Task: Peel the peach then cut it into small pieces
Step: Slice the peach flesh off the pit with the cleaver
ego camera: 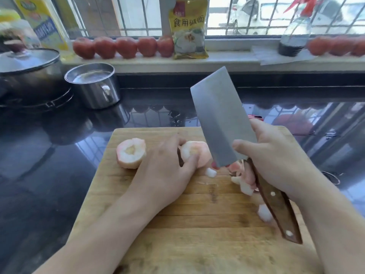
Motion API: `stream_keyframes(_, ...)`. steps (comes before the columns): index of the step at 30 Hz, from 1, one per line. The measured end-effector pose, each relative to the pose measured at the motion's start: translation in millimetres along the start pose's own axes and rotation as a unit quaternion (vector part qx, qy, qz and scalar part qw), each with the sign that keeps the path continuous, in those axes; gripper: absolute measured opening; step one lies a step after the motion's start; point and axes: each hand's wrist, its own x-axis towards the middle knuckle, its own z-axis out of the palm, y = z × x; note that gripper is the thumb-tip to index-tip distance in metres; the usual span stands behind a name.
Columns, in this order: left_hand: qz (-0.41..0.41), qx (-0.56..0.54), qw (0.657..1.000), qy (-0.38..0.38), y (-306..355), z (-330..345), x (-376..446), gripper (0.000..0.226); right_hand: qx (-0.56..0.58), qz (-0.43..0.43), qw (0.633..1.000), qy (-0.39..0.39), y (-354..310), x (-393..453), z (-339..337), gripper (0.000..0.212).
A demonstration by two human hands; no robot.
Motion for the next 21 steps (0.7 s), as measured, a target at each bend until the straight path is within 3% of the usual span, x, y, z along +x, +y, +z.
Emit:
stream_keyframes(5, -0.042, -0.022, 0.999, -0.002, 3.6, -1.1, 0.2, 0.017, -0.141, 0.007, 0.99, -0.023, -12.2, -18.2, -0.1, 0.006)
stream_keyframes(10, -0.053, -0.039, 0.998, 0.006, 6.8, -0.8, 1.0, 0.013, -0.271, -0.034, 0.962, 0.009, -28.6, -27.4, 14.1, 0.019)
stream_keyframes(21, -0.062, -0.039, 0.997, 0.009, 9.2, -1.5, 1.7, 0.012, -0.335, 0.009, 0.941, -0.039, -46.8, -25.0, 18.3, 0.018)
